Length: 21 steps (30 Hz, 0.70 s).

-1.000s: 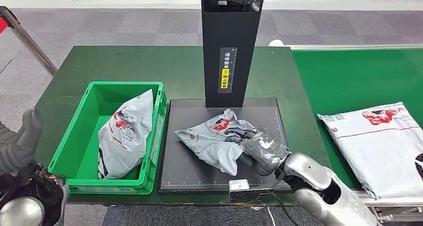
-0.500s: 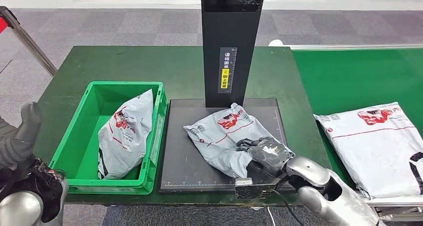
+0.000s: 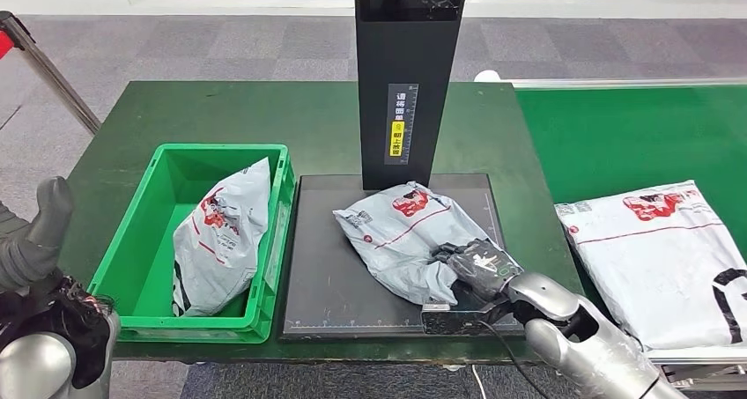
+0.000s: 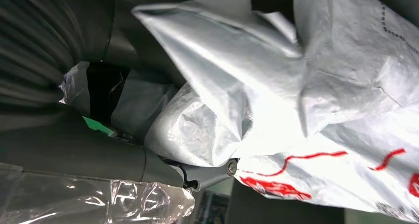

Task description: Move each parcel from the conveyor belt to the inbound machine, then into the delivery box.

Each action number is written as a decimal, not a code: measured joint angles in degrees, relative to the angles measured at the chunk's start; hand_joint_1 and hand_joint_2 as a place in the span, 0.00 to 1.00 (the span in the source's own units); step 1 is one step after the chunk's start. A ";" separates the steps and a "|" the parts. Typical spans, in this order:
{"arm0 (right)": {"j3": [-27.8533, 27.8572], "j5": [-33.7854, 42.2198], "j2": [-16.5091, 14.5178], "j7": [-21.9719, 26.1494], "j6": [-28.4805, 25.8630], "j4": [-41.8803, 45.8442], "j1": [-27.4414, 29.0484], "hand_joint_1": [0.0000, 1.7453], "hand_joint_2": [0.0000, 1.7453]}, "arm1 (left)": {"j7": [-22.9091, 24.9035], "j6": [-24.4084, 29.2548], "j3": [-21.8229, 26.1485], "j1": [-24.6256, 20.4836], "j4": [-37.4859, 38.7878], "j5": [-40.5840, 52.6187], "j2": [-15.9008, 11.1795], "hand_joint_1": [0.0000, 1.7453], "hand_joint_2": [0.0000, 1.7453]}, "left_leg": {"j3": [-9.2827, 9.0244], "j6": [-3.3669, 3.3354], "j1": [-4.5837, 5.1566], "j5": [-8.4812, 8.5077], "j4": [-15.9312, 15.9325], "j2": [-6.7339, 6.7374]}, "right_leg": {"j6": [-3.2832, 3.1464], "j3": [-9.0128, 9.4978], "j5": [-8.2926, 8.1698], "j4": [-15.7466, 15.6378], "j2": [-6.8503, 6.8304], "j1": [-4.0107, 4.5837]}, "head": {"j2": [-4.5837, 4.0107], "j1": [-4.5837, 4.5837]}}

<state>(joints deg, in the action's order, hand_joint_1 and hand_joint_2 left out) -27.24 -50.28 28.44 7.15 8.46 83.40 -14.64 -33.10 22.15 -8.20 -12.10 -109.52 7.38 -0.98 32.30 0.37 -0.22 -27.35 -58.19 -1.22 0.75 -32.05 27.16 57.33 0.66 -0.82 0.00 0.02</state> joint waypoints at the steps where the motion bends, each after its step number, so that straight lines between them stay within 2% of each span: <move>1: -0.09 -0.15 -0.28 -0.11 -0.18 -0.52 -0.21 1.00 1.00 | 0.03 0.01 -0.03 -0.10 0.04 0.01 0.00 0.00 1.00 | 0.00 0.01 0.00 0.00 0.00 0.00 | 0.00 0.00 0.00 0.00 0.00 0.00 | 0.00 0.00; 21: -0.93 -1.09 -2.79 -0.13 -1.58 -4.82 -2.33 1.00 1.00 | 0.02 0.03 -0.16 -0.37 0.55 0.03 0.00 0.00 1.00 | -0.04 0.06 -0.01 0.05 0.00 0.10 | -0.10 -0.01 -0.09 0.02 0.03 0.01 | 0.00 0.01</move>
<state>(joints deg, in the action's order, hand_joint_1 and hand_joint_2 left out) -28.17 -51.37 25.65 7.02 6.89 78.58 -16.97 -33.08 22.18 -8.36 -12.47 -108.97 7.41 -0.98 32.26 0.43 -0.22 -27.29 -58.19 -1.12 0.65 -32.06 27.07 57.35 0.69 -0.81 0.00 0.03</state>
